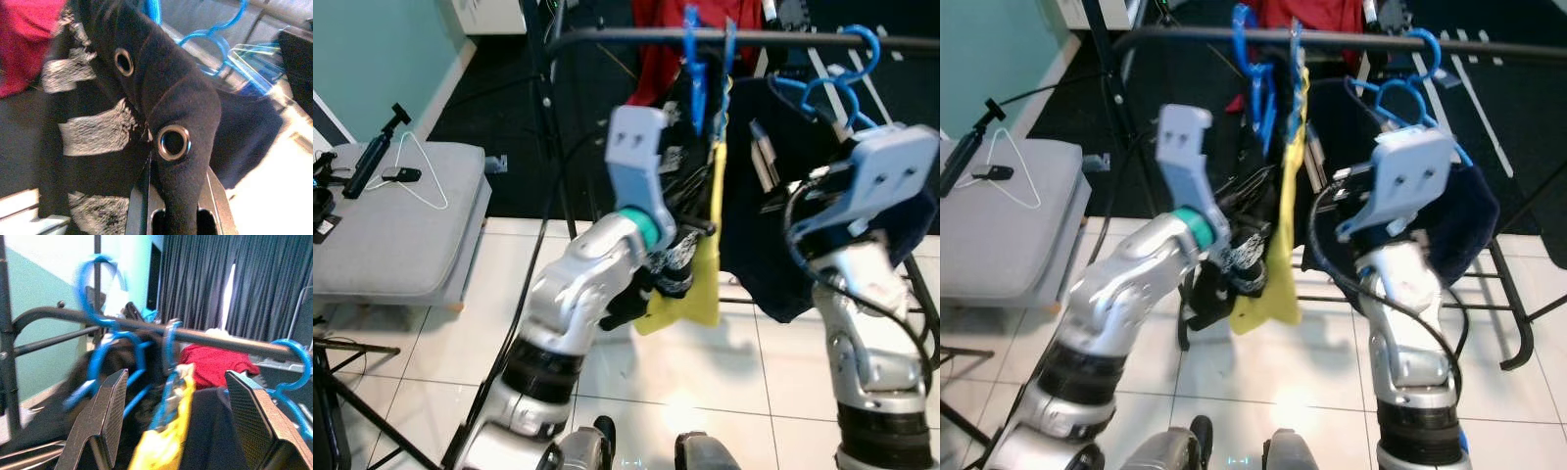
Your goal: Hang hanger
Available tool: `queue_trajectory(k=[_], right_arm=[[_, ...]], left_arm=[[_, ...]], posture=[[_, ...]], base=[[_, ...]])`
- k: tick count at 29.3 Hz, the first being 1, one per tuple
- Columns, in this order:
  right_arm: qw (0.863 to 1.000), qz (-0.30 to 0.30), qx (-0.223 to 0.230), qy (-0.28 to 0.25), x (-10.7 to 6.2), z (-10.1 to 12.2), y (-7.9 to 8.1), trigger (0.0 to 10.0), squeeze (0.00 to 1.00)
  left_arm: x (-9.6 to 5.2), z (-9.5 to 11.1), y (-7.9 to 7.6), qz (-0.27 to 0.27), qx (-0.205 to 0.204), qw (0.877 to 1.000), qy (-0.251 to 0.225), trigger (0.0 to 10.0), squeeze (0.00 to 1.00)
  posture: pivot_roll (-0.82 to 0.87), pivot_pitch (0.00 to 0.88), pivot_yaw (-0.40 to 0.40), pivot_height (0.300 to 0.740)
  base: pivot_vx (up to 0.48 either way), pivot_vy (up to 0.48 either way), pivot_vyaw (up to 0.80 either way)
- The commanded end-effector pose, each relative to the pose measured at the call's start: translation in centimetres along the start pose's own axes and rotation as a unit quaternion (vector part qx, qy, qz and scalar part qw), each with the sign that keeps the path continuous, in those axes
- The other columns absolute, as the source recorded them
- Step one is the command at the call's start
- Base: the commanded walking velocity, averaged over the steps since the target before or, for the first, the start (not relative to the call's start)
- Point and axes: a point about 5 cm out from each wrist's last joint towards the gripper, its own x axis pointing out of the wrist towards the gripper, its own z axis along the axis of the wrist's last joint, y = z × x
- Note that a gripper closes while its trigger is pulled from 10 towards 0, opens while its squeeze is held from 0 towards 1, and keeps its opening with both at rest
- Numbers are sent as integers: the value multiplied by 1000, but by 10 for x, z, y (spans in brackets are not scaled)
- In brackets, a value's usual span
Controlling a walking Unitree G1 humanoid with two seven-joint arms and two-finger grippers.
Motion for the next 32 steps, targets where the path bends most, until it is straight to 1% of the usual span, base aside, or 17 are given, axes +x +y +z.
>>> queue_trajectory(k=[1, 2, 3, 4, 6, 7, 9, 10, 12, 13, 14, 15, 17, 18, 19, 26, 32], right_arm=[[1000, -1, 6, 8, -4, -2, 2, 10000, 0], [1000, 0, 8, 11, -5, -3, 3, 10000, 0], [1000, 0, 8, 11, -5, -3, 3, 10000, 0], [1000, 0, 11, 13, -5, -5, 4, 10000, 0], [1000, 0, 11, 13, -5, -5, 4, 10000, 0], [1000, 2, 13, 15, -5, -5, 6, 10000, 0], [1000, 2, 13, 15, -5, -5, 6, 10000, 0], [1000, 3, 16, 17, -5, -6, 6, 10000, 0], [1000, 3, 16, 17, -5, -6, 6, 10000, 0], [1000, 5, 17, 18, -4, -6, 7, 10000, 0], [1000, 5, 17, 18, -4, -6, 7, 10000, 0], [1000, 7, 18, 18, -3, -6, 7, 10000, 0], [1000, 7, 18, 18, -3, -6, 7, 10000, 0], [1000, 9, 19, 19, -3, -5, 8, 10000, 0], [1000, 11, 20, 20, -3, -5, 9, 10000, 0], [999, 13, 22, 21, -3, -6, 11, 10000, 0], [999, 14, 23, 23, -4, -6, 13, 10000, 0]], left_arm=[[8, 17, -12, -2, 24, 999, -37, 10000, 0], [9, 13, 8, 49, 65, 996, -23, 10000, 0], [9, 13, 8, 49, 65, 996, -23, 10000, 0], [9, 11, 26, 91, 95, 991, -15, 10000, 0], [9, 11, 26, 91, 95, 991, -15, 10000, 0], [7, 11, 41, 118, 118, 986, -14, 10000, 0], [7, 11, 41, 118, 118, 986, -14, 10000, 0], [3, 11, 66, 161, 144, 976, -7, 10000, 0], [3, 11, 66, 161, 144, 976, -7, 10000, 0], [-2, 12, 91, 211, 160, 964, 0, 10000, 0], [-2, 12, 91, 211, 160, 964, 0, 10000, 0], [-5, 13, 109, 247, 168, 954, 5, 10000, 0], [-5, 13, 109, 247, 168, 954, 5, 10000, 0], [-6, 12, 119, 263, 166, 950, 8, 10000, 0], [-4, 10, 120, 264, 152, 953, 10, 10000, 0], [15, 15, 105, 239, 122, 963, -14, 10000, 0], [24, 22, 96, 220, 136, 966, -32, 10000, 0]], posture=[[-175, 71, 131, 740], [-171, 72, 132, 740], [-171, 72, 132, 740], [-168, 72, 133, 740], [-168, 72, 133, 740], [-170, 71, 132, 740], [-170, 71, 132, 740], [-166, 70, 130, 740], [-166, 70, 130, 740], [-171, 68, 127, 740], [-171, 68, 127, 740], [-175, 67, 125, 740], [-175, 67, 125, 740], [-179, 67, 123, 740], [-182, 66, 123, 740], [-195, 64, 124, 740], [-196, 65, 127, 740]], base=[[0, 0, 0], [0, 0, 0], [0, 0, 0], [0, 0, 0], [0, 0, 0], [0, 0, 0], [0, 0, 0], [0, 0, 0], [0, 0, 0], [0, 0, 0], [0, 0, 0], [0, 0, 0], [0, 0, 0], [0, 0, 0], [0, 0, 0], [0, 0, 0], [0, 0, 0]])
